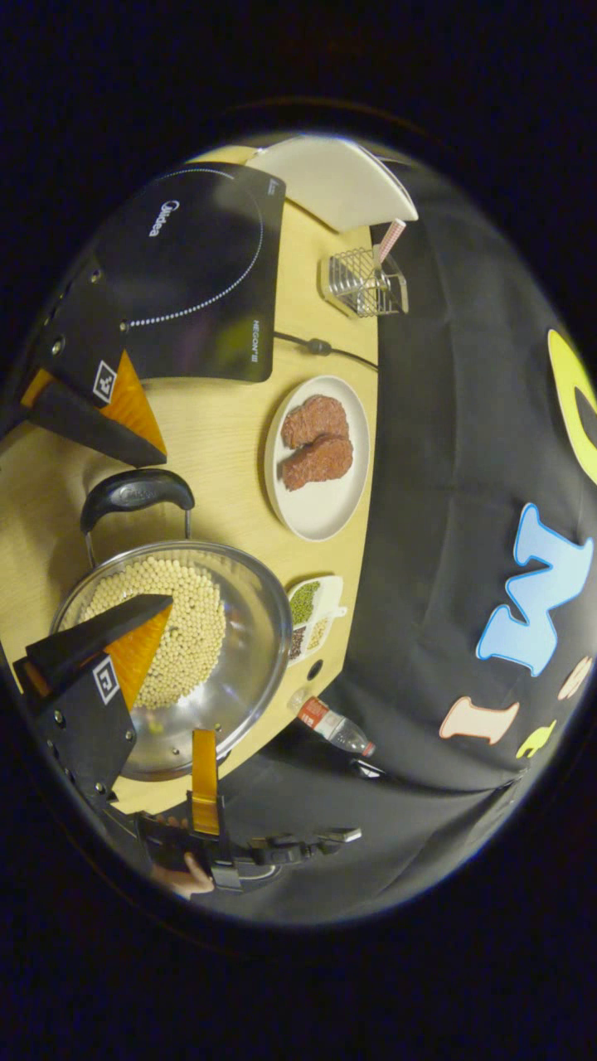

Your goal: First push the handle of the pot to place it horizontally, then grasp the pot with both hands and set it on the induction cooktop.

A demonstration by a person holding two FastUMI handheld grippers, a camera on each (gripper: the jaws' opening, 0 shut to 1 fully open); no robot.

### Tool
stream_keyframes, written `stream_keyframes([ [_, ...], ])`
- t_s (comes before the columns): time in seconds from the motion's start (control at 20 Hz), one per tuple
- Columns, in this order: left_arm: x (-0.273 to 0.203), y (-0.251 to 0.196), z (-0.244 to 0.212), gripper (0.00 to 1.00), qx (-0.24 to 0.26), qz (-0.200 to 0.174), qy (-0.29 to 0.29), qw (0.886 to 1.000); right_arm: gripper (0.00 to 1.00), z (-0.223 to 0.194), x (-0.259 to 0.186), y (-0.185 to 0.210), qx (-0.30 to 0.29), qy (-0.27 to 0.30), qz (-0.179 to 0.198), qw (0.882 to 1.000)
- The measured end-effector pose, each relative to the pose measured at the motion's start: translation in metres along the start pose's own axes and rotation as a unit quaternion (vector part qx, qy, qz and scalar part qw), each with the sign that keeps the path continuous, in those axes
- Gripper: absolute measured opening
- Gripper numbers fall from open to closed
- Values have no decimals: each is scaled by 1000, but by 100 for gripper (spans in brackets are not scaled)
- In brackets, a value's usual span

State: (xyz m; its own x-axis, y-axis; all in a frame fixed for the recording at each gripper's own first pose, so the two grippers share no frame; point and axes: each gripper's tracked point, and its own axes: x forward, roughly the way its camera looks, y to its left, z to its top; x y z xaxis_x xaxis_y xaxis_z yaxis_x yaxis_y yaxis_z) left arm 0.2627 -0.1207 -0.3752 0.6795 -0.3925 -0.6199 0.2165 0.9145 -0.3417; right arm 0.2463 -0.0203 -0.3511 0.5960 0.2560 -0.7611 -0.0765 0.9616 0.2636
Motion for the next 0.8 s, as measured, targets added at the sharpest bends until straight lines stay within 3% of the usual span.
stream_keyframes([
  [0.05, 5, 0, -2, 94, -4, -2, 4, 1000, 98, -1, 3, -1, 5, -3, 0, 1000],
  [0.1, 8, 2, -6, 92, -2, 0, 11, 1000, 84, -4, 6, -2, 7, -2, 2, 1000],
  [0.15, 10, 3, -9, 92, 1, 1, 20, 1000, 80, -7, 8, -3, 5, 1, 3, 1000],
  [0.2, 14, 5, -10, 82, 4, 5, 22, 1000, 75, -8, 10, -5, 1, 2, 2, 1000],
  [0.3, 18, 4, -11, 71, -1, 2, 21, 1000, 70, -4, 21, -12, -1, -12, -9, 1000],
  [0.4, 20, 9, -13, 67, -3, 3, 25, 1000, 60, -6, 13, -9, 4, -5, -2, 1000],
  [0.45, 18, 5, -13, 64, -11, -2, 28, 1000, 62, -6, 14, -9, 11, -4, 2, 1000],
  [0.5, 16, 4, -13, 60, -18, -7, 33, 999, 55, -7, 14, -9, 19, 1, 7, 1000],
  [0.55, 17, 6, -14, 63, -22, -8, 33, 999, 55, -6, 16, -9, 24, 3, 13, 1000],
  [0.6, 17, 5, -16, 58, -25, -8, 37, 999, 55, -7, 16, -9, 30, 6, 16, 999],
  [0.8, 15, 5, -18, 55, -31, -2, 44, 999, 49, -6, 16, -7, 34, 5, 20, 999],
])
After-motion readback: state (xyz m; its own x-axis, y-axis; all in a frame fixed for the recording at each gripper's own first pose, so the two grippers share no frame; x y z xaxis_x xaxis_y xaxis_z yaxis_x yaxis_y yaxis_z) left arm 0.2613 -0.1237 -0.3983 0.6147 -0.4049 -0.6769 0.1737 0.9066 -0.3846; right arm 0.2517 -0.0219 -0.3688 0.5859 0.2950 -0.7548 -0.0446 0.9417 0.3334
